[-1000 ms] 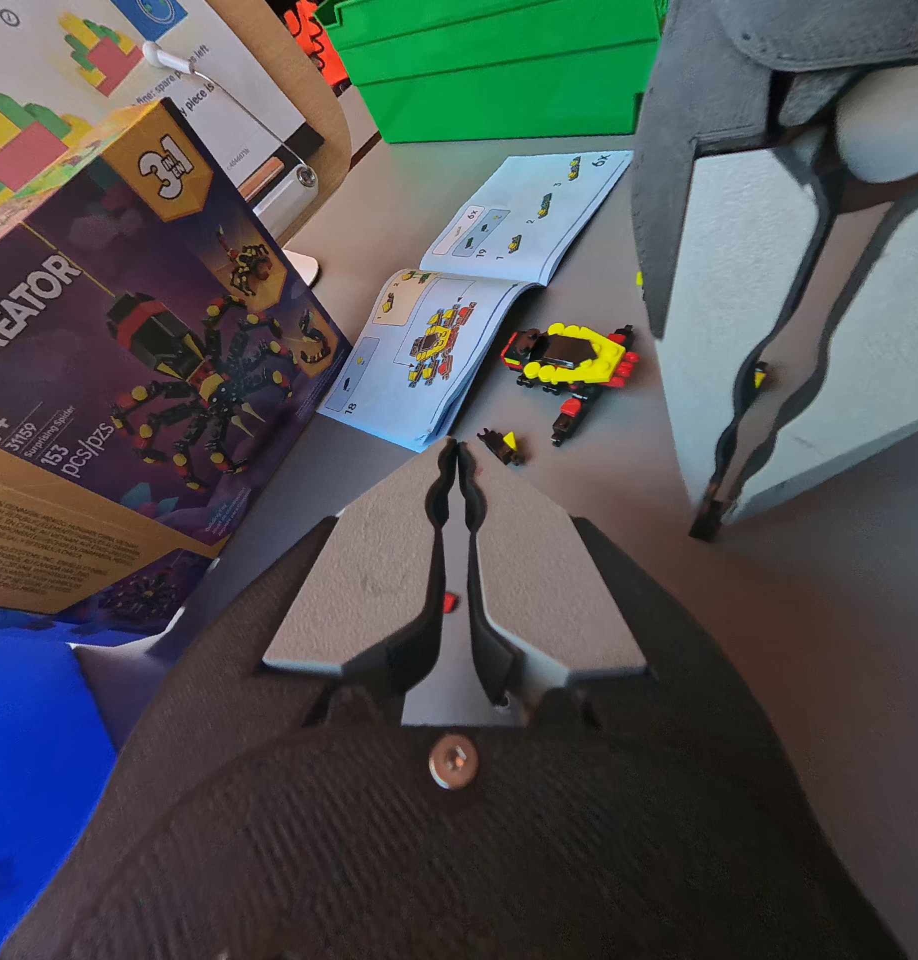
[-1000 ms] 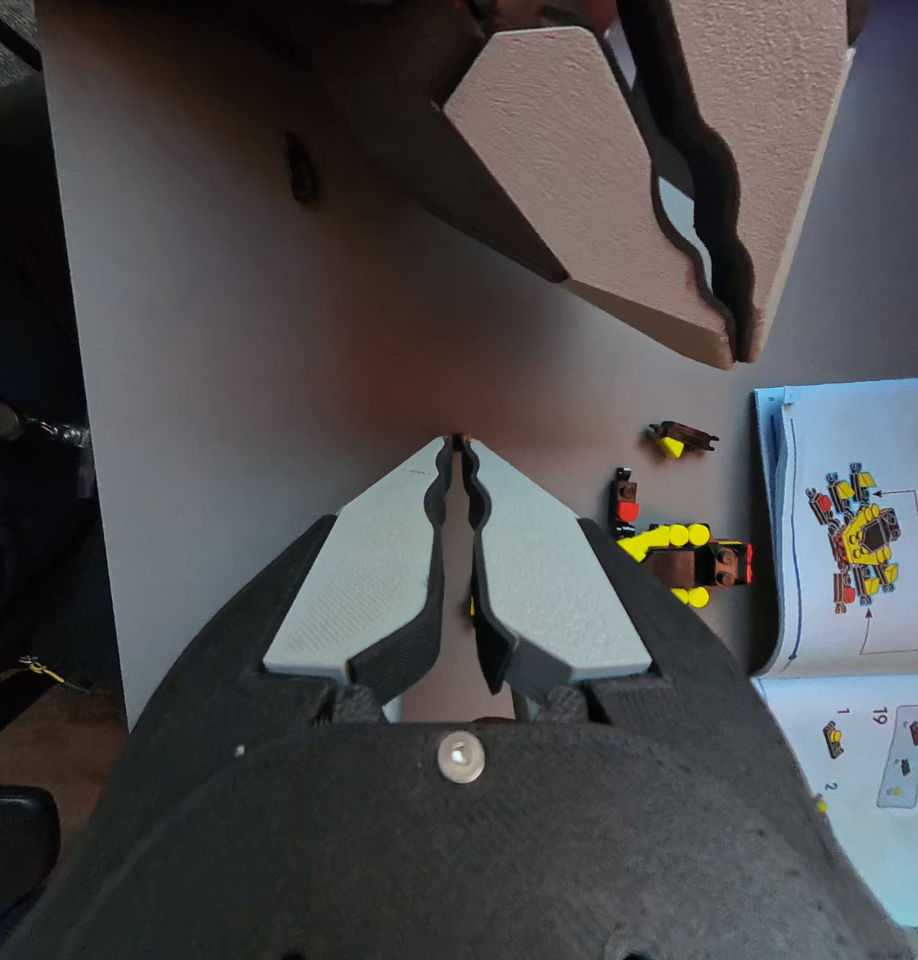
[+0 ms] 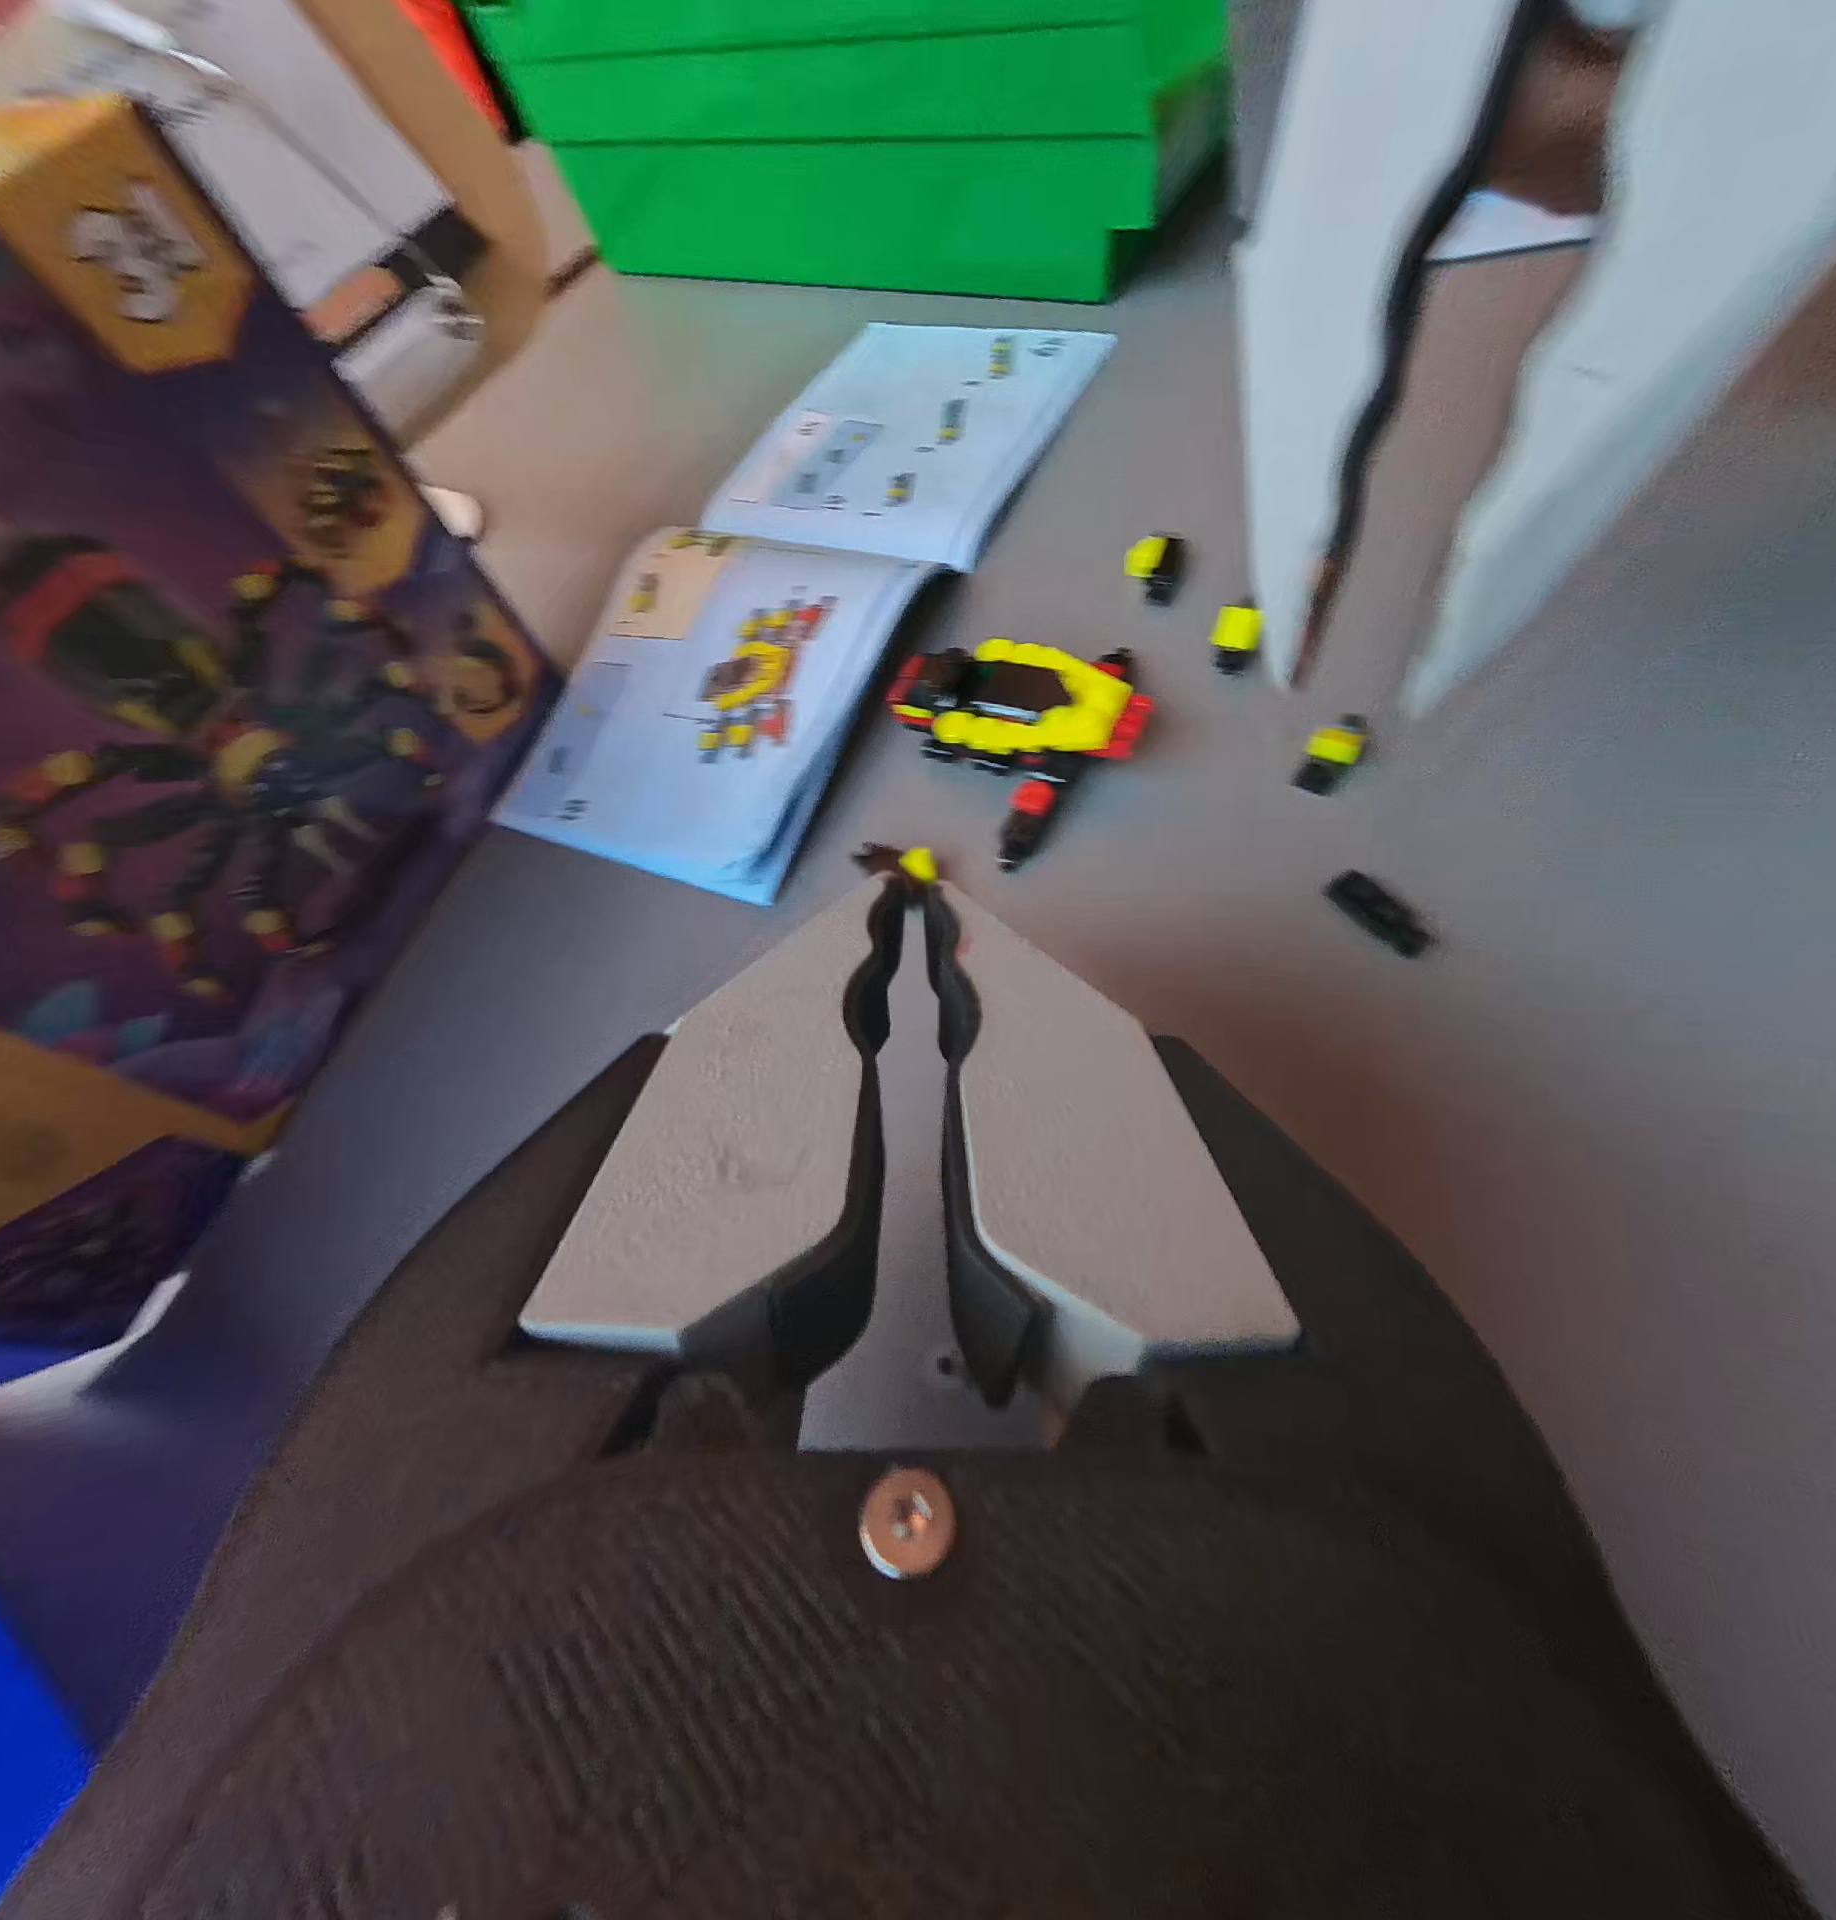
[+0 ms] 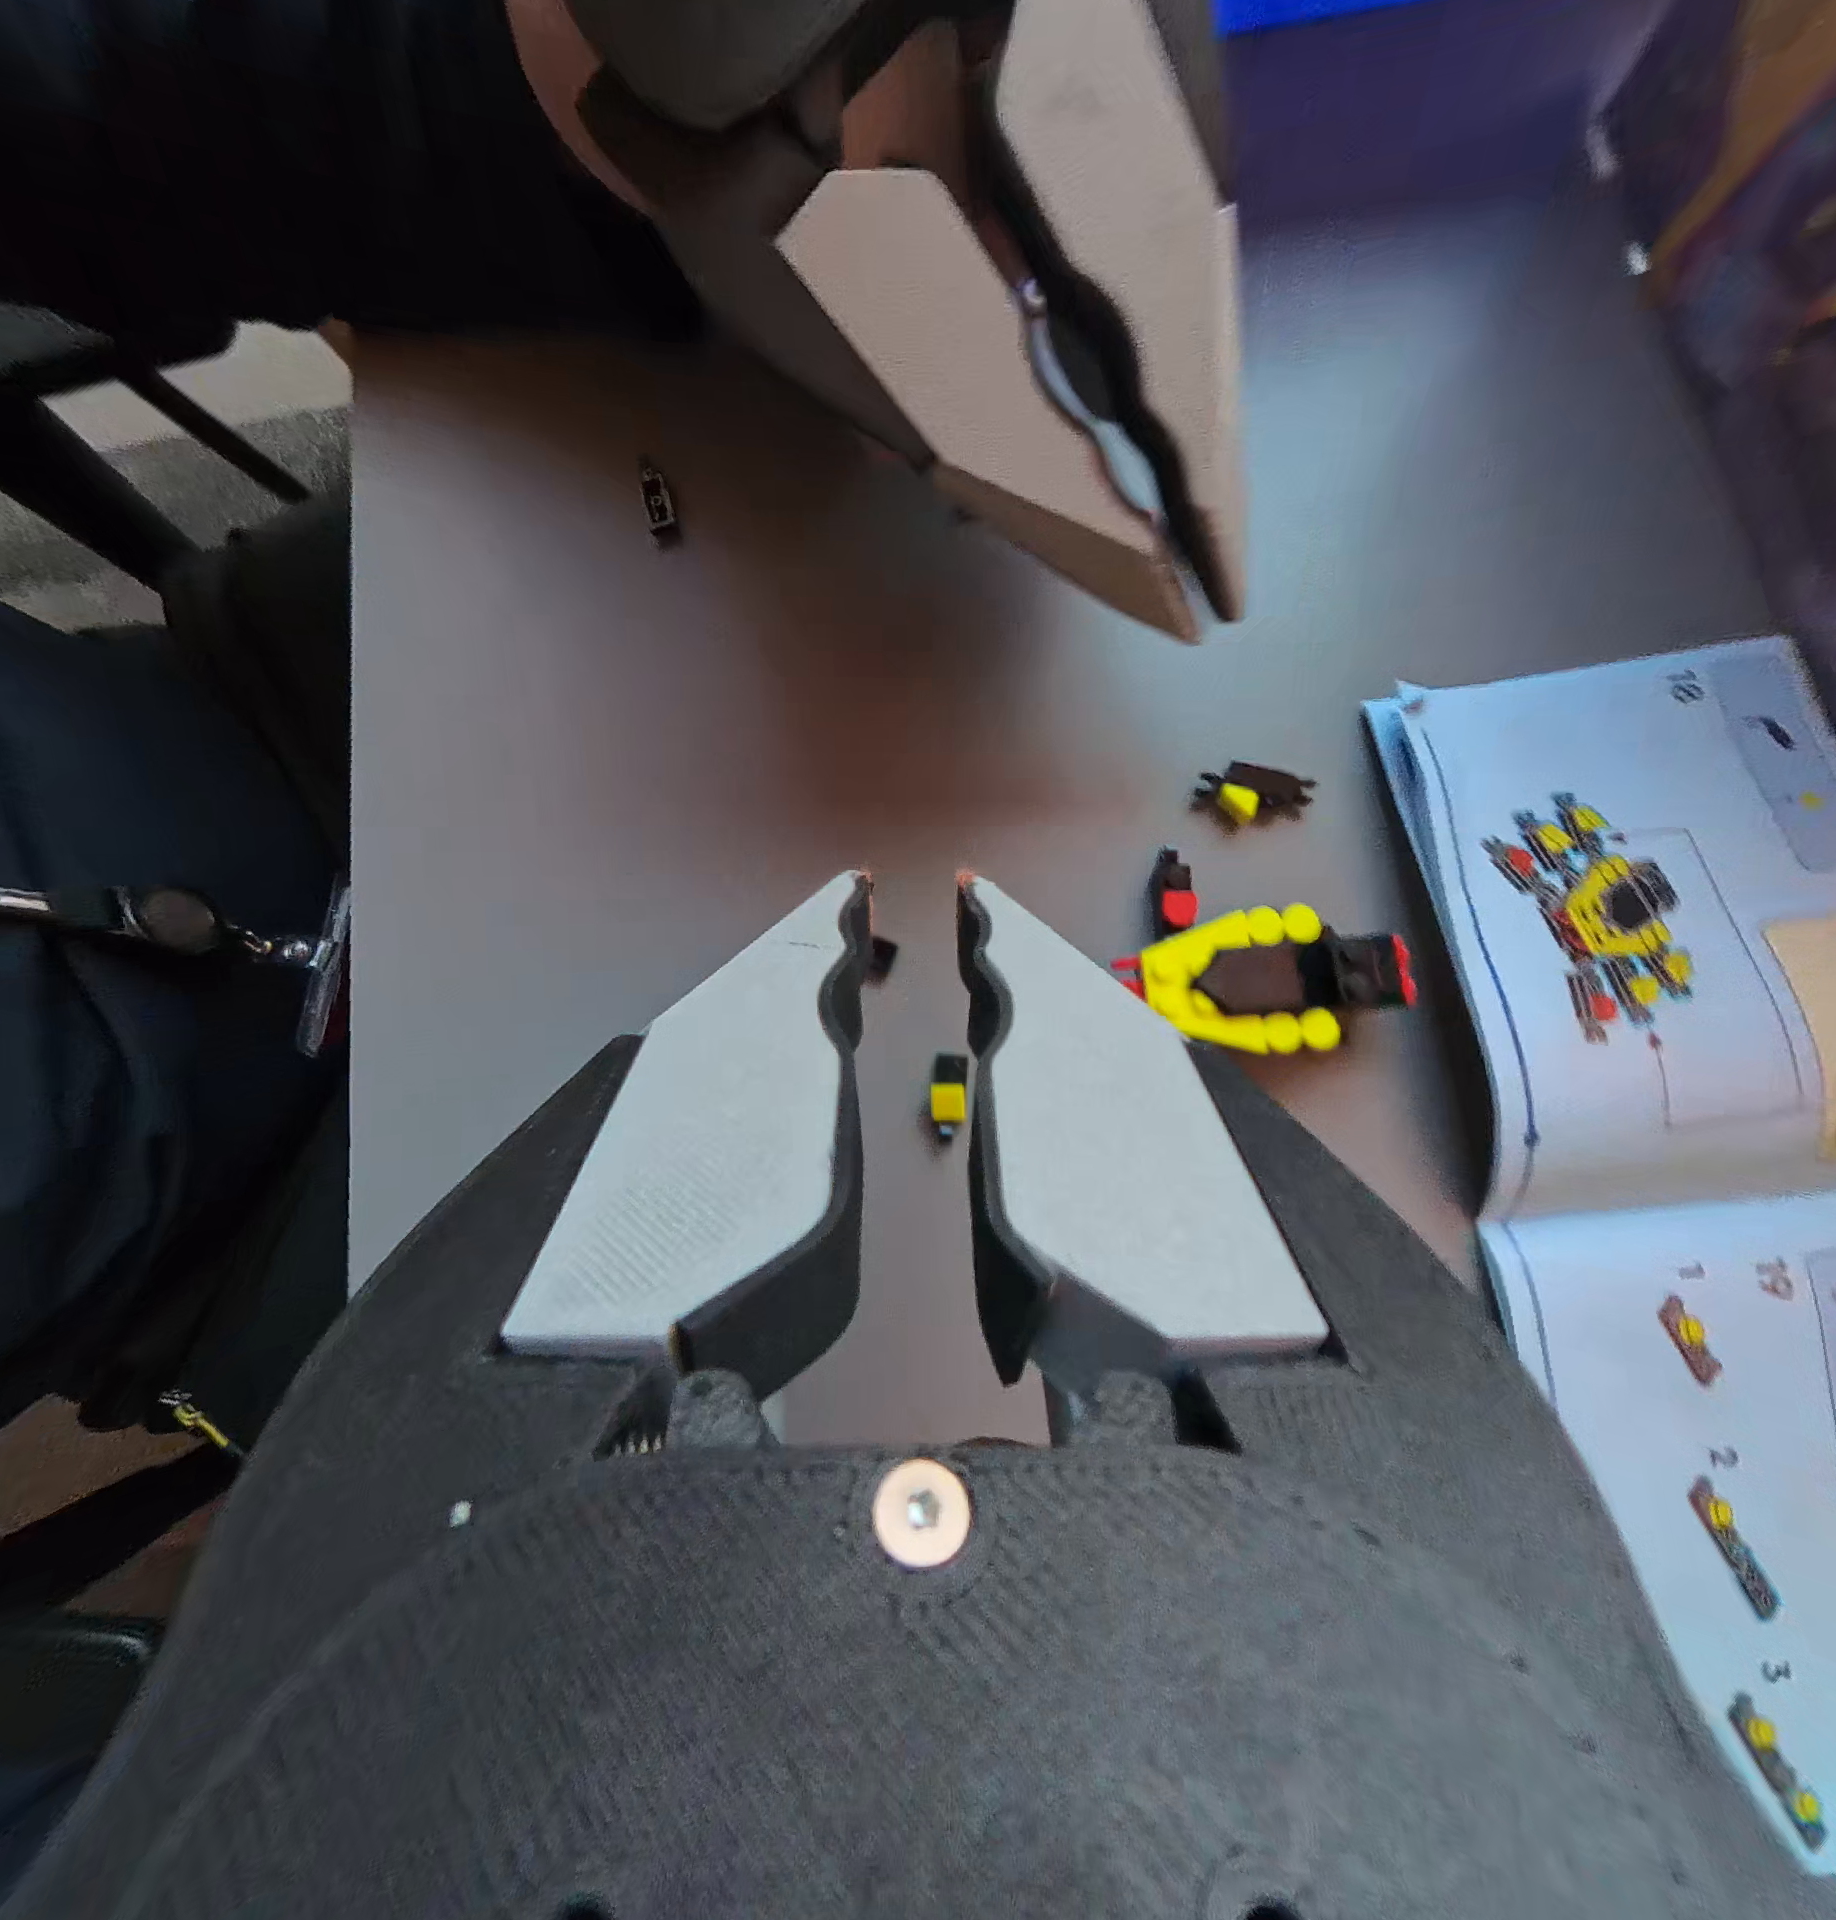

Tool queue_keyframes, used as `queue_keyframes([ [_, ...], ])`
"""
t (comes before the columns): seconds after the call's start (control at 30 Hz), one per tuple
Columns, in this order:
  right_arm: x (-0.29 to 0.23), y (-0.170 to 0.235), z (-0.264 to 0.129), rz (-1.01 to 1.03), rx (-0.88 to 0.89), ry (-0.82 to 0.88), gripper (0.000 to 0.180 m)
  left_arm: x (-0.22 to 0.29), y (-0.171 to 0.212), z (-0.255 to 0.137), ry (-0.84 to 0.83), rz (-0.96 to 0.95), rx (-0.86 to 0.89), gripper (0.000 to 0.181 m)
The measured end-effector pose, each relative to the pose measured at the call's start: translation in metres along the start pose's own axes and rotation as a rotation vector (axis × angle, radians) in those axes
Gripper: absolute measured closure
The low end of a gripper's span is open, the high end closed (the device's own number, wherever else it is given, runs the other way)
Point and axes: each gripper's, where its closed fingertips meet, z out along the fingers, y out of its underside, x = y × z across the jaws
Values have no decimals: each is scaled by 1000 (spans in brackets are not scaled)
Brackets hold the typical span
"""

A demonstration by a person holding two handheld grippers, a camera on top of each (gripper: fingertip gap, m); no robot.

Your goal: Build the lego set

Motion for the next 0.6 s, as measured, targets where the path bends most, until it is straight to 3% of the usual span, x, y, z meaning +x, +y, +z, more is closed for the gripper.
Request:
queue_keyframes([
  [0.1,1,24,-12,14,16,-11,166,40,0,-2,241,-43,-20,175],
  [0.2,-4,42,-11,-13,29,-25,166,69,-1,-5,376,-39,-32,168],
  [0.6,-22,32,37,-304,15,50,162,88,11,-3,421,41,-113,163],
])
